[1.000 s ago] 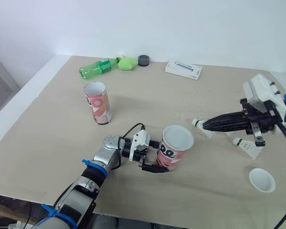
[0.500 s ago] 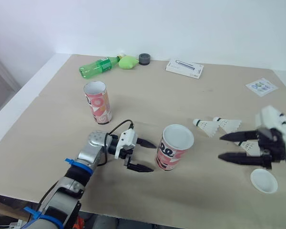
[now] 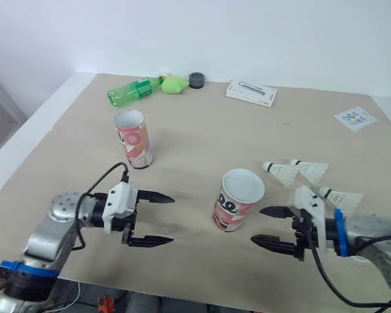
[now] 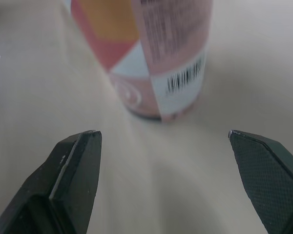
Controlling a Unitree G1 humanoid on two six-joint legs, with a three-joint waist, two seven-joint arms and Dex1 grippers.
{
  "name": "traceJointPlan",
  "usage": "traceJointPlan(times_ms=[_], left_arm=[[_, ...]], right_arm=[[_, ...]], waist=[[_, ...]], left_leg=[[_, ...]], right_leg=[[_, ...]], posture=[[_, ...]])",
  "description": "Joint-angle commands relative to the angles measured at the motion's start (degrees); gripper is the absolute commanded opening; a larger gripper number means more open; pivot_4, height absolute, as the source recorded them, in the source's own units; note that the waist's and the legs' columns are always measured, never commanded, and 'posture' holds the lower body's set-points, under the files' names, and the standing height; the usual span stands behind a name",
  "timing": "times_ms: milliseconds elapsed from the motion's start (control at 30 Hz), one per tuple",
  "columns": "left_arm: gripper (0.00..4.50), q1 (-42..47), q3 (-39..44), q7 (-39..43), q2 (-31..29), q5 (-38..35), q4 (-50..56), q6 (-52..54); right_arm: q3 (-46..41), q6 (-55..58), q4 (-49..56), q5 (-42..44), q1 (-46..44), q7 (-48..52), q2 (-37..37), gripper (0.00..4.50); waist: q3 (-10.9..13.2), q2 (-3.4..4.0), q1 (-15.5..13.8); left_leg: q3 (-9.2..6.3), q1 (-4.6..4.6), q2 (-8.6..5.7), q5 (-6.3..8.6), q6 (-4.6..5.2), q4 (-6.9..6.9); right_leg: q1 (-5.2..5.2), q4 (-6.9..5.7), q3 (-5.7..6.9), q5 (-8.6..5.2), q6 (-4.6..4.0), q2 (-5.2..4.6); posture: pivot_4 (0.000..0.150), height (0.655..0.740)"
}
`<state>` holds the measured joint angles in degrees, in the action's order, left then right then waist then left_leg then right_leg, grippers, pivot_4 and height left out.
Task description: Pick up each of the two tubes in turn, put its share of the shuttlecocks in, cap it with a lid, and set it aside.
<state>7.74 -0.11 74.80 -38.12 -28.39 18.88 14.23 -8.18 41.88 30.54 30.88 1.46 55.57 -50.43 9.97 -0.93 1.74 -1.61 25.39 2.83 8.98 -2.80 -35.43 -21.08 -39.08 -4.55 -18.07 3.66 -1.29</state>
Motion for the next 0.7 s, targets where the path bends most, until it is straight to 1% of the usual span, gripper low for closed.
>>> traceJointPlan(times_ms=[33,167,267,400,600,700], left_arm=[[4.5,-0.5,2.3,-3.0,-1.2,-2.3,3.2,2.1],[4.5,-0.4,2.8,-7.1,-0.4,-3.5,4.0,3.6],[4.5,-0.4,2.9,-8.5,-0.6,-4.2,4.3,4.3],[4.5,-0.4,2.7,-9.0,-1.1,-4.6,3.9,4.4],[4.5,-0.3,2.5,-9.1,-0.8,-4.4,2.0,3.4],[4.5,-0.4,2.1,-8.7,-0.7,-4.0,1.0,2.7]], right_arm=[[2.4,-1.7,0.3,-1.2,-2.6,-1.8,1.0,4.47],[4.6,-2.6,-0.6,-1.2,-6.2,-2.9,3.5,4.47],[5.4,-3.1,-1.2,-1.4,-8.0,-3.5,4.6,4.47],[5.8,-2.4,-0.8,0.5,-10.0,-4.3,6.9,4.47],[7.3,-2.9,-0.7,0.6,-11.3,-5.4,9.5,4.47],[9.1,-3.2,-1.5,-0.8,-12.4,-6.3,10.7,4.47]], waist=[[0.1,-0.1,0.0],[0.1,-0.17,0.0],[0.1,-0.21,0.0],[0.1,-0.21,-0.1],[0.1,-0.21,-0.1],[0.1,-0.21,-0.1]], left_leg=[[0.01,-0.01,0.01,-0.01,0.01,-0.01],[0.04,-0.03,0.04,-0.1,-0.06,0.0],[0.05,-0.02,0.04,-0.11,-0.07,0.03],[0.05,-0.01,0.04,-0.1,-0.07,0.1],[0.03,-0.01,0.04,-0.1,-0.07,0.13],[0.04,-0.01,0.05,-0.11,-0.08,0.11]], right_leg=[[0.0,0.0,0.0,-0.01,-0.07,0.0],[-0.03,0.0,-0.01,0.0,-0.22,0.01],[-0.04,0.0,-0.01,0.09,-0.06,0.02],[-0.09,0.0,-0.01,0.08,-0.07,0.03],[-0.1,0.0,-0.02,0.1,-0.16,0.06],[-0.1,0.0,-0.02,0.12,-0.14,0.06]], posture=[[0.15,0.7203],[0.15,0.7203],[0.15,0.7203],[0.15,0.7203],[0.15,0.7203],[0.15,0.7203]])
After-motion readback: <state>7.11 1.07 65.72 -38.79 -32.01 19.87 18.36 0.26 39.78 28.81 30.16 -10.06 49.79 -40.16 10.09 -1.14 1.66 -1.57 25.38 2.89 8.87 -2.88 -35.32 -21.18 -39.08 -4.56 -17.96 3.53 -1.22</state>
